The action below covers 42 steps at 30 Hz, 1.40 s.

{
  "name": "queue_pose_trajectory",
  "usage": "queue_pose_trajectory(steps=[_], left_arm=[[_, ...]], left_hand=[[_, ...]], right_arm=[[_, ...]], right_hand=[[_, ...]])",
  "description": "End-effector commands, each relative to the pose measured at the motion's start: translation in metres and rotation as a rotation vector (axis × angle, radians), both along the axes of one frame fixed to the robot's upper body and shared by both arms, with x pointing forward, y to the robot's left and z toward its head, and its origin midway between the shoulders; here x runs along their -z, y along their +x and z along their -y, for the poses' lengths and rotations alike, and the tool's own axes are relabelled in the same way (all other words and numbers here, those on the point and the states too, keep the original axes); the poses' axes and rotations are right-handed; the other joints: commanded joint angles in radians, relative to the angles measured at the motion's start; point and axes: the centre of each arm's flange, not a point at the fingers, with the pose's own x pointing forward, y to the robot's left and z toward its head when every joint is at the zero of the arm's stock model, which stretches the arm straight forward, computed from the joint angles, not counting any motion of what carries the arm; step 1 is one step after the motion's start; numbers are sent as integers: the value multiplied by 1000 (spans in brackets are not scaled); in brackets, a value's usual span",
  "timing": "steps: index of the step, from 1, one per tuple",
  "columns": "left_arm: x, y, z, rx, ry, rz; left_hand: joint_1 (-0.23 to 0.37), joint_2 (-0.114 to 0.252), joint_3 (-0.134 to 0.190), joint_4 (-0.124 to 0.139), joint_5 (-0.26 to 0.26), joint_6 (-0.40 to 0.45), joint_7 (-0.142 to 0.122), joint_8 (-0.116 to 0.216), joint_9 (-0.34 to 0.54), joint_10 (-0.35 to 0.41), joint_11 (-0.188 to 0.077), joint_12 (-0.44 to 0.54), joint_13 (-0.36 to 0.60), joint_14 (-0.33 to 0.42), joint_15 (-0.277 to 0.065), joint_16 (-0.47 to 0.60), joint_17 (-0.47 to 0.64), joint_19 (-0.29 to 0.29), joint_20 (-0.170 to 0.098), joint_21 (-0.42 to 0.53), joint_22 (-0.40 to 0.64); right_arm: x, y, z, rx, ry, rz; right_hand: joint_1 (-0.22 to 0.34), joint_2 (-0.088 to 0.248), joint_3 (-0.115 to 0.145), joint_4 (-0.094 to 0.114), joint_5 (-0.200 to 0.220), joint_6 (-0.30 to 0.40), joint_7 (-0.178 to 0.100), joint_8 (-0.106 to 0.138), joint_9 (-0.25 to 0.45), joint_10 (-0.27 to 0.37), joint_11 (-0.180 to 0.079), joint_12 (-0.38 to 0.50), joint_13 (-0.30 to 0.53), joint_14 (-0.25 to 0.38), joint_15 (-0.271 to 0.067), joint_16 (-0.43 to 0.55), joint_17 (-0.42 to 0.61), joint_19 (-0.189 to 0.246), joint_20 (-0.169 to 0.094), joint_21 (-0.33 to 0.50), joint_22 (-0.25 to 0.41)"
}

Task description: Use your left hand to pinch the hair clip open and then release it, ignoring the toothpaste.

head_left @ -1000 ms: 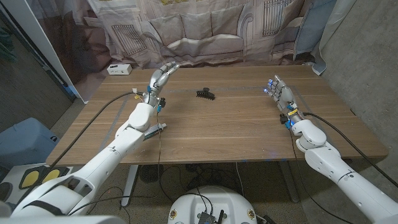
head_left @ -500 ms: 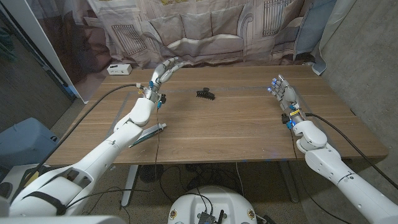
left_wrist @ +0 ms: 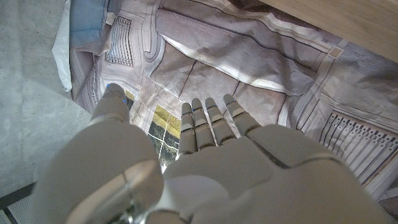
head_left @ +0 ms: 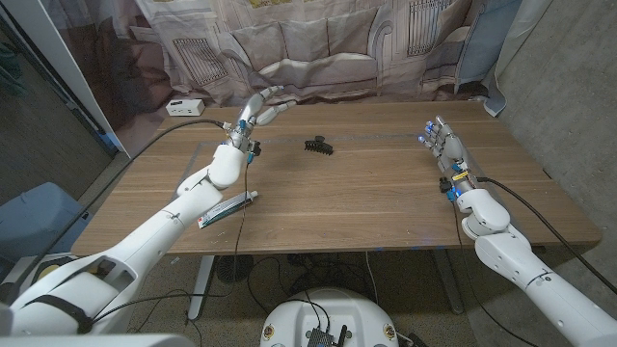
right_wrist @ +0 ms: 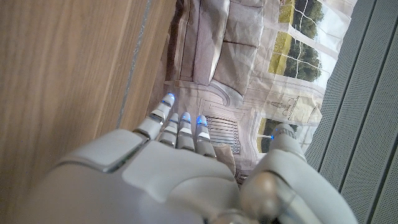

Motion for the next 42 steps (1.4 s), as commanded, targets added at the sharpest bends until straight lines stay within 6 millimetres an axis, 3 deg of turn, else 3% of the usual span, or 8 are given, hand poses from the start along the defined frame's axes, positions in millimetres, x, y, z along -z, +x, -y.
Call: queue_pose_trajectory(steps=[1,9,20,23,31,34,42], left_arm=[[-14,-6,13,-67,95,24],[-33,-8,17,-166,226,19],[-49,-7,22,-244,318,-26],[-52,-5,25,-283,346,-22],[-64,-2,34,-342,433,-36],[-71,-1,39,-360,488,-56],[-83,3,50,-394,633,-119]], left_hand=[[13,-4,10,1,6,5,-4,6,1,6,-8,1,2,2,-6,-3,1,0,-9,1,2],[23,-10,11,6,6,9,0,5,1,4,1,-2,2,-2,0,-6,1,-3,-12,-2,2],[49,-20,16,15,8,29,-23,5,2,27,-30,0,3,-35,-2,-16,1,-51,-12,-16,2],[59,-23,18,19,8,33,-28,2,2,36,-44,-1,3,-52,20,-19,0,-82,9,-23,2],[69,-32,17,23,11,31,-47,-5,2,39,-69,-7,3,-90,19,-22,1,-144,55,-28,2],[74,-35,18,23,13,29,-50,-7,3,38,-70,-10,4,-98,37,-20,1,-154,75,-26,2],[92,-37,23,21,18,15,-60,-12,3,33,-89,-15,5,-103,25,-16,1,-164,76,-21,1]], right_arm=[[0,-3,4,10,20,16],[-1,-5,5,21,21,14],[2,-4,1,36,24,0],[0,-4,0,35,26,2],[2,-3,-2,35,31,-5],[4,-4,-2,38,32,-7],[9,-4,-1,41,47,-10]], right_hand=[[6,6,7,-4,3,12,2,7,2,9,1,4,3,10,1,9,4,11,2,-1,2],[9,9,8,-5,2,17,2,9,2,8,2,4,3,10,1,9,4,12,3,-1,2],[13,11,10,-6,2,18,2,9,2,6,1,3,3,7,2,8,4,12,2,-1,2],[14,12,10,-6,2,19,3,9,2,6,1,2,3,7,1,8,3,12,3,-1,2],[16,13,11,-7,1,20,2,9,2,5,0,2,4,9,3,8,3,12,5,-1,2],[17,14,11,-7,1,20,2,9,2,6,0,3,4,9,3,8,3,12,6,-2,2],[19,14,11,-8,1,21,0,9,2,8,-1,3,4,10,3,9,3,12,7,-2,2]])
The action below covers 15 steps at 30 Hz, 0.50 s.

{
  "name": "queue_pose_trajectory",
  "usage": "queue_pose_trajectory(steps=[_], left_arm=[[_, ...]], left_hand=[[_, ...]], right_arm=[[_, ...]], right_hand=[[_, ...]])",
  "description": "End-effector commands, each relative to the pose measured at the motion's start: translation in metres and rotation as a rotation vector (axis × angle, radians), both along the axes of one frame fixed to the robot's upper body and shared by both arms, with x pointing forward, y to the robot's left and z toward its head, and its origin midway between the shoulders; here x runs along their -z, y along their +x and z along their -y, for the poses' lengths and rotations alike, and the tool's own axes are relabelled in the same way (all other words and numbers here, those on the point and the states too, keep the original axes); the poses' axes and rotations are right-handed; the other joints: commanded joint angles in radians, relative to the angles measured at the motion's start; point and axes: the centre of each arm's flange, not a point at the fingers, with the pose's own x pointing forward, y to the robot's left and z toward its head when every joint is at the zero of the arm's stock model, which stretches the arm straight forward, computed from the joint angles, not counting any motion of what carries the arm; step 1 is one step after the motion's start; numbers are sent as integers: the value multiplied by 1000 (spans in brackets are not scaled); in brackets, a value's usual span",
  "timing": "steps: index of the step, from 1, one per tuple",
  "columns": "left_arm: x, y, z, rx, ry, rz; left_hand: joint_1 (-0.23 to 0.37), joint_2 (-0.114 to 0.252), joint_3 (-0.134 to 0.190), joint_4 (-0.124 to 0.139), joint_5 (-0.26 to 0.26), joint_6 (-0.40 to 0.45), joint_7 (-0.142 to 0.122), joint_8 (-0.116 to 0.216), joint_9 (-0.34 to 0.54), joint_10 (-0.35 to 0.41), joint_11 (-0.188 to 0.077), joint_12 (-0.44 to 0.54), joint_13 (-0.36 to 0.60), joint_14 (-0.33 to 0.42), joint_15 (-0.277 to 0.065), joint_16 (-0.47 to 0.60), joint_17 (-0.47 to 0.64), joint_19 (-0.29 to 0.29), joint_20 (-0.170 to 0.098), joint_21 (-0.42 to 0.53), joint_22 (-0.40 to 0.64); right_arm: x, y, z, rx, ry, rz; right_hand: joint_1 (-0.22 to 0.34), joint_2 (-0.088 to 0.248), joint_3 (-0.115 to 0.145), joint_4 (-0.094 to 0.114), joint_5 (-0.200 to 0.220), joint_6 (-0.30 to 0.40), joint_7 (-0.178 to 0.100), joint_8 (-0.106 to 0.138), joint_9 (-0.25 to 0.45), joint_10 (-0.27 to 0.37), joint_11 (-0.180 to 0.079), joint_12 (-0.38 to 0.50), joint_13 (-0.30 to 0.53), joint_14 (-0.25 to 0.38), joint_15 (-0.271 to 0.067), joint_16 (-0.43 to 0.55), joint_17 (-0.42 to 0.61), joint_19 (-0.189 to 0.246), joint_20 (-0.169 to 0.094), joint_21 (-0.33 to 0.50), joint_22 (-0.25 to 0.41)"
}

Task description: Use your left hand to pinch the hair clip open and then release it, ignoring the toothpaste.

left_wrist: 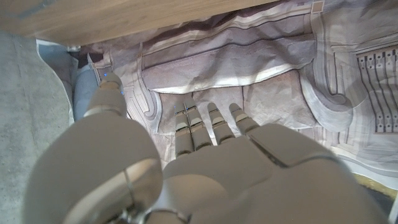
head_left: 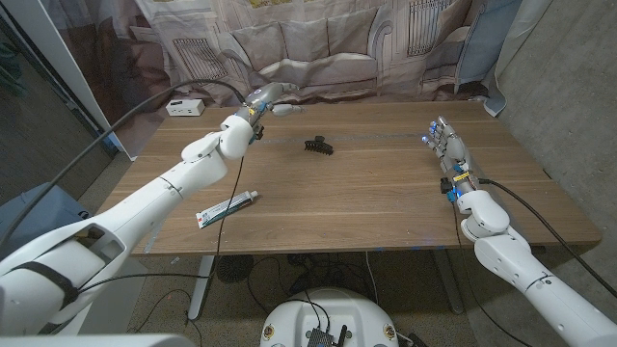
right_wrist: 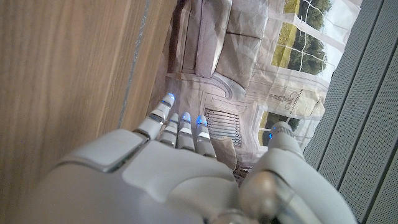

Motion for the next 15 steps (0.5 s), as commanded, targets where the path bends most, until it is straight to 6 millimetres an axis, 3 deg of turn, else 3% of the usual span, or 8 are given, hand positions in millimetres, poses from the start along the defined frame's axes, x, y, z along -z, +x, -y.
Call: queue_pose_trajectory(steps=[1,8,12,15], left_arm=[[-21,5,17,-96,199,-88],[-25,7,26,-131,289,-108],[-28,7,30,-124,330,-129],[-31,7,33,-124,357,-145]], left_hand=[[18,-12,1,3,6,-27,-8,-11,3,-14,-3,-8,6,-3,-12,4,1,-6,2,5,1],[16,-27,-7,7,11,-44,-12,-15,4,-30,-8,-14,7,-10,-21,4,1,-6,10,9,1],[55,-30,2,-3,27,-45,-31,-9,4,-24,-25,-11,8,-15,-86,4,0,-6,-2,12,1],[84,-31,8,-8,35,-47,-46,-7,4,-25,-45,-11,8,-14,-100,5,0,-3,-11,13,0]], right_arm=[[7,-1,-1,6,21,-7],[8,-1,1,7,22,-10],[8,0,1,4,23,-12],[8,0,2,3,25,-12]], right_hand=[[10,5,7,-4,1,13,-2,4,2,10,0,4,4,11,4,9,3,7,1,-2,2],[10,5,6,-4,0,14,-1,5,2,12,0,5,4,13,6,10,4,8,4,-1,2],[10,5,6,-3,0,15,-1,5,2,12,-1,5,4,14,6,10,4,8,5,-1,2],[10,5,5,-3,0,15,-1,4,2,12,-1,5,4,14,5,10,4,8,6,-1,3]])
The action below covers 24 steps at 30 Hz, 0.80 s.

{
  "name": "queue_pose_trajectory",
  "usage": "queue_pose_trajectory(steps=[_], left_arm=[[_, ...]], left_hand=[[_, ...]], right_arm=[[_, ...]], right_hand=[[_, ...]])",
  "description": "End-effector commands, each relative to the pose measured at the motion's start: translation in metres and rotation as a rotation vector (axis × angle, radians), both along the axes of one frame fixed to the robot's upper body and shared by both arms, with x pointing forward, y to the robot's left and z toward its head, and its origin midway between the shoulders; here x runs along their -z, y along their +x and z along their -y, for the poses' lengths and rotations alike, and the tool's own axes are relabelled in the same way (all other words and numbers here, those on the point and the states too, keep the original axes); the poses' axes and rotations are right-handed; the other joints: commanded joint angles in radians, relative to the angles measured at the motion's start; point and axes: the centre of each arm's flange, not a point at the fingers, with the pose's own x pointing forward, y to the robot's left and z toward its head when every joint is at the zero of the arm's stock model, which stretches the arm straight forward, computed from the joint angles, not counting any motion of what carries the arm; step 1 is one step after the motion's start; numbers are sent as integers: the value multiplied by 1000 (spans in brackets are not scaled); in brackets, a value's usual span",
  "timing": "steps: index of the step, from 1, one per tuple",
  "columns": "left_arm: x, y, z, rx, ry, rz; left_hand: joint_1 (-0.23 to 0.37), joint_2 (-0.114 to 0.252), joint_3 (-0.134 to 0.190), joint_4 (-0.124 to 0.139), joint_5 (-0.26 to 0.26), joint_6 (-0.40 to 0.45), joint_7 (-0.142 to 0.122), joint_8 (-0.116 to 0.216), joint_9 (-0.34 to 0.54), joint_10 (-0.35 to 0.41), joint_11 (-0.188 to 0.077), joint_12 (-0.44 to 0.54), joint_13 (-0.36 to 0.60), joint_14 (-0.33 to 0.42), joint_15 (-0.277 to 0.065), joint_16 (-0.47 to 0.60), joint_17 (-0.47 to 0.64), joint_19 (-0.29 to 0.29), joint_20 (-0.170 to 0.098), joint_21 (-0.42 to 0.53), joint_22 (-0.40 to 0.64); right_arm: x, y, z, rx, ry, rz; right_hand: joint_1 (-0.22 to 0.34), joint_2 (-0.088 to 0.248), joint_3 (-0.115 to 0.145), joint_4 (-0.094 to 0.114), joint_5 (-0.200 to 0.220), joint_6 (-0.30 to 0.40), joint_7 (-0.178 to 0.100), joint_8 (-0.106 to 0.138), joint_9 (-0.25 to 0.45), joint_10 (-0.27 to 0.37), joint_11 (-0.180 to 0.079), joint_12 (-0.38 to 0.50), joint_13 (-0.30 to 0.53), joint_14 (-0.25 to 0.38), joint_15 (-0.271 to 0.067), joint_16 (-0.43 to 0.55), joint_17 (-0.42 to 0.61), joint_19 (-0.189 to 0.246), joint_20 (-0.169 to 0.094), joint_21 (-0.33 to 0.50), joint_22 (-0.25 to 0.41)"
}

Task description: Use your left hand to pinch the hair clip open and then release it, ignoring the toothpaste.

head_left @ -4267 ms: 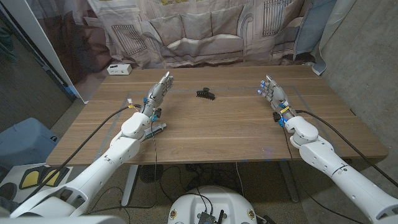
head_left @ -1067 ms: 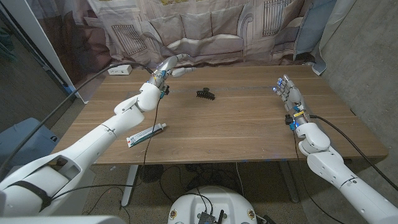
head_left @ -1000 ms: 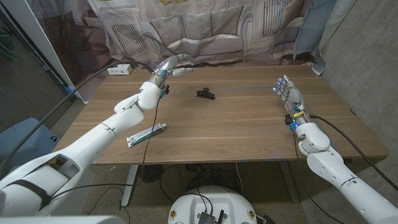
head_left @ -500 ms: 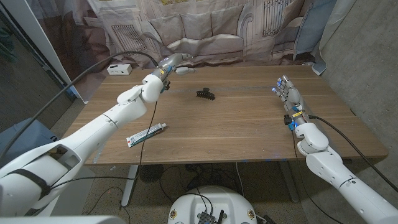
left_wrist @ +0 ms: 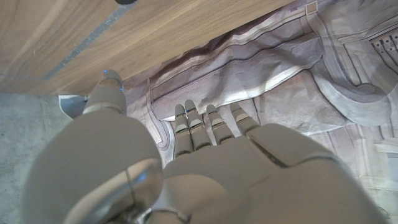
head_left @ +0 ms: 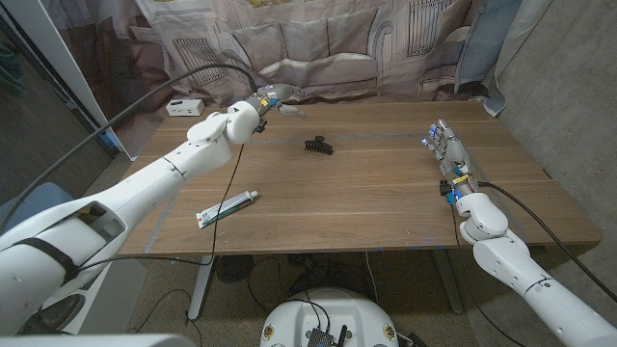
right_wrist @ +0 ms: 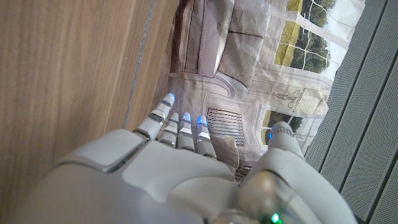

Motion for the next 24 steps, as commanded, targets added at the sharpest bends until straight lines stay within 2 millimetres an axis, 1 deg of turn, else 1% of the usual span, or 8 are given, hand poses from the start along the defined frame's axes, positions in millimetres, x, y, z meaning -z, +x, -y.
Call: queue_pose_trajectory(steps=[1,3,5,6,8,10,14,24], left_arm=[[-11,3,12,-38,140,-65],[-13,4,14,-46,162,-80],[-15,4,17,-53,184,-91],[-16,4,18,-53,188,-90],[-17,5,19,-48,190,-87],[-18,6,20,-42,190,-90],[-21,11,23,-32,193,-113],[-27,23,37,-52,280,-202]], left_hand=[[40,0,11,-10,13,1,-24,9,4,3,-23,3,4,1,-66,5,0,4,-14,9,2],[59,-1,16,-12,19,0,-30,9,5,4,-28,4,4,3,-72,6,-1,13,-17,12,2],[84,1,22,-14,24,-1,-35,10,5,8,-43,5,4,5,-76,7,-1,17,-17,12,1],[96,2,25,-14,27,2,-40,12,5,10,-41,6,4,8,-80,8,-1,18,-16,12,1],[128,0,30,-12,32,22,-51,19,5,33,-54,14,4,25,-97,12,-2,23,-24,12,1],[143,-4,30,-9,35,40,-51,24,5,46,-59,18,4,40,-101,15,-2,27,-28,13,1],[152,-9,27,-4,36,60,-58,29,5,67,-57,25,5,53,-107,17,-3,32,-32,13,1],[164,-6,27,2,37,53,-52,21,5,55,-53,18,5,43,-100,9,-3,13,-34,5,1]], right_arm=[[2,0,2,-1,10,0],[1,0,2,-1,8,1],[1,0,3,-2,10,3],[1,0,3,-1,11,4],[1,0,3,-1,12,5],[1,0,3,-2,14,6],[2,-2,3,-1,14,8],[4,-5,3,6,18,5]], right_hand=[[9,5,5,-3,0,3,1,4,2,12,-1,5,4,9,0,2,4,8,6,-1,3],[9,5,5,-3,-1,3,2,5,2,12,0,5,4,9,0,2,4,9,6,-1,3],[9,5,5,-3,-1,3,2,4,2,12,-2,5,4,9,0,2,4,9,6,-1,3],[9,5,5,-3,-1,3,1,4,2,12,-3,5,4,8,0,2,4,9,7,-1,3],[9,5,5,-3,-1,3,1,4,2,12,-3,4,4,9,0,2,4,10,7,-1,3],[9,6,5,-3,-1,3,0,4,2,12,-3,4,5,8,1,2,4,9,7,-1,3],[9,6,4,-3,-1,4,0,4,2,13,-3,5,5,10,3,3,5,9,8,-1,3],[9,6,4,-2,-1,5,-1,4,2,14,-3,5,5,10,4,3,5,9,8,-2,3]])
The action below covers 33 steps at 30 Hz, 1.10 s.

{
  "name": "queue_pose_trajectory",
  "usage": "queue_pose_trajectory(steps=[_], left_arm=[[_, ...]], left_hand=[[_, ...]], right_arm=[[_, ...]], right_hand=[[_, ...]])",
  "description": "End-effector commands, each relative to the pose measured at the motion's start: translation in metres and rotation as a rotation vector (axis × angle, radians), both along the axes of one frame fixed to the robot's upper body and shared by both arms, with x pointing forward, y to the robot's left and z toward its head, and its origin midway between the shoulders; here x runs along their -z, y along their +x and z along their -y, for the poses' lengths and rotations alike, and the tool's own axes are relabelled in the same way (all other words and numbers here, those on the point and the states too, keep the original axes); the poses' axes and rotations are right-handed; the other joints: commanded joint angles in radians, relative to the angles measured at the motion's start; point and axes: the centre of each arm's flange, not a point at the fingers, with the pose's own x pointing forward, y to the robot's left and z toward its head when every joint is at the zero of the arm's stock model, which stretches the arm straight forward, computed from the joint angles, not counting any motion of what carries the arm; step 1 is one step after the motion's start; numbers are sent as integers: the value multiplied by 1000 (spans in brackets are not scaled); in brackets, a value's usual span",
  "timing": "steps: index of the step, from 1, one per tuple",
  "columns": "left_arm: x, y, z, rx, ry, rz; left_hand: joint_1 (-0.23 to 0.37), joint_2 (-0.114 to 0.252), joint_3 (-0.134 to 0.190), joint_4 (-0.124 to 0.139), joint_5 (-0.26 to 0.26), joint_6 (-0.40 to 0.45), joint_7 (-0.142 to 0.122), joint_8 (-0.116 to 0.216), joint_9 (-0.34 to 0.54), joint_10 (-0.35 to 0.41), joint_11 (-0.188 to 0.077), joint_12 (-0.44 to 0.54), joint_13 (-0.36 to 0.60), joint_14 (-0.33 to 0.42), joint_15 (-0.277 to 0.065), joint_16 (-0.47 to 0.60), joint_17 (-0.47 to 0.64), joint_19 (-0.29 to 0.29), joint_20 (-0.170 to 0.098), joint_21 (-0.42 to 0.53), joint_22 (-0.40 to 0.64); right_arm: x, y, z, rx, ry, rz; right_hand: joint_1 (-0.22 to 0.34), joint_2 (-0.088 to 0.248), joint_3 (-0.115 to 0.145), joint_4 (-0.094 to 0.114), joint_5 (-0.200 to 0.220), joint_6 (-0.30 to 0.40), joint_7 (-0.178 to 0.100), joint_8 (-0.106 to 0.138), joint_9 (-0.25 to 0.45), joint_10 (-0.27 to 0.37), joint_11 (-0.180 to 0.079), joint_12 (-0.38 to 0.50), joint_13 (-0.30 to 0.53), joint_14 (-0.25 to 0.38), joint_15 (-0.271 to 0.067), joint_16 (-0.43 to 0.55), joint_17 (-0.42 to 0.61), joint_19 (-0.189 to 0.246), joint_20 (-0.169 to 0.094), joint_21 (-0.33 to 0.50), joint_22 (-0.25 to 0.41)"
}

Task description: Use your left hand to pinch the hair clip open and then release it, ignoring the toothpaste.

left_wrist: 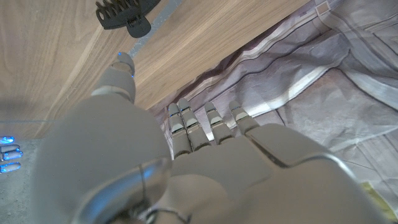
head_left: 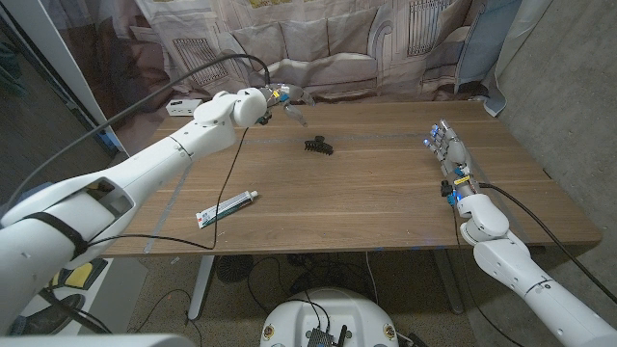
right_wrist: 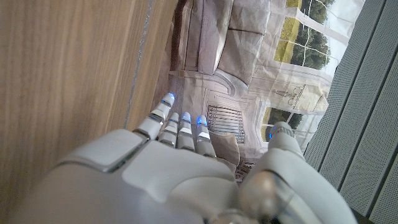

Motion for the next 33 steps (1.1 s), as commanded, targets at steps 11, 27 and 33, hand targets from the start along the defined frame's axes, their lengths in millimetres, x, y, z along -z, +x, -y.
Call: queue_pose_trajectory(steps=[11,27,33], left_arm=[[-17,25,24,-38,129,-140],[-13,39,27,-43,133,-147],[-7,40,33,-40,160,-124]], left_hand=[[35,8,-2,20,7,6,4,-5,6,3,-6,-3,8,5,-19,2,4,7,76,6,1],[53,13,-5,22,5,22,-37,-3,6,18,-22,-3,8,19,-24,6,5,13,81,6,2],[59,13,-8,24,4,-7,-40,-15,6,-6,-22,-14,8,5,-40,0,6,14,82,5,3]], right_arm=[[5,-8,1,18,26,-2],[8,-8,0,23,33,-8],[9,-9,0,23,34,-7]], right_hand=[[9,7,3,-2,-2,8,-1,5,2,10,1,5,5,11,5,3,5,2,5,-2,3],[8,7,2,-1,-2,11,-2,5,3,11,1,5,6,12,7,4,6,0,10,-3,3],[8,8,1,-1,-2,11,-1,5,3,11,1,5,6,12,7,4,7,0,11,-3,3]])
